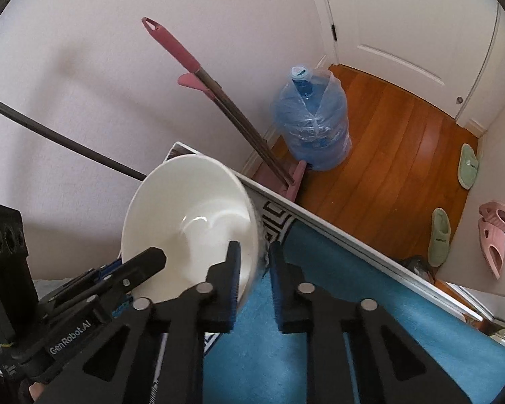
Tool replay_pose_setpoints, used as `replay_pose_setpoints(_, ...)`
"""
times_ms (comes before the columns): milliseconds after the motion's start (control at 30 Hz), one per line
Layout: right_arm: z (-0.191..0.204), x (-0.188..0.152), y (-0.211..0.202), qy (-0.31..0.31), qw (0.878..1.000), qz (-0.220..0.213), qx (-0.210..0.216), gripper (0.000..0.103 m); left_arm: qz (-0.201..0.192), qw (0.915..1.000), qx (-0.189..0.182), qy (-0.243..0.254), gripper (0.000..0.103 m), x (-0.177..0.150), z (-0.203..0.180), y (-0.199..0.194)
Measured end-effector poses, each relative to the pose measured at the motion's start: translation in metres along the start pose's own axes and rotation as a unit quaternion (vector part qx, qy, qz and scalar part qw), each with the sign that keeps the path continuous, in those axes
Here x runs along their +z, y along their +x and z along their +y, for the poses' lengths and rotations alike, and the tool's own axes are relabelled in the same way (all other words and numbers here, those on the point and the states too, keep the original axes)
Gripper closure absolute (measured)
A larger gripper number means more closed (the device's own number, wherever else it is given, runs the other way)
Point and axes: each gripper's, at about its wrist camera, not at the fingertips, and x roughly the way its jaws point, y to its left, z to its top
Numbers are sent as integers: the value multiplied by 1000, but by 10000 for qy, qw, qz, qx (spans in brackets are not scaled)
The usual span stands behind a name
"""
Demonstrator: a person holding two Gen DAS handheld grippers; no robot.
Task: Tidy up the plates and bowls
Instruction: 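Release the cream bowl and grasp the rim of the plain white bowl, then carry the white bowl and lower it into the cream bowl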
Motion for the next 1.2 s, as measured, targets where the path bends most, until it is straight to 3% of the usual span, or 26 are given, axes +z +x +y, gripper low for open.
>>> replay_pose_setpoints(400,6,-12,-15,-86,9991,-422,17,88,-214,9988,110,437,87,-6,-9,-19)
replay_pose_setpoints(667,14,-39,-71,-1,9955,-930,172,88,-645,9946,61,815,87,-27,-40,-83)
replay_pose_setpoints(867,17,-81,-135,70,9902,-1376,225,88,-867,9902,2,1091,87,-61,-76,-137)
replay_pose_setpoints(1200,-14,-191,-249,384,9803,-1933,-138,88,-1070,9782,-532,1698,87,-152,-168,-203)
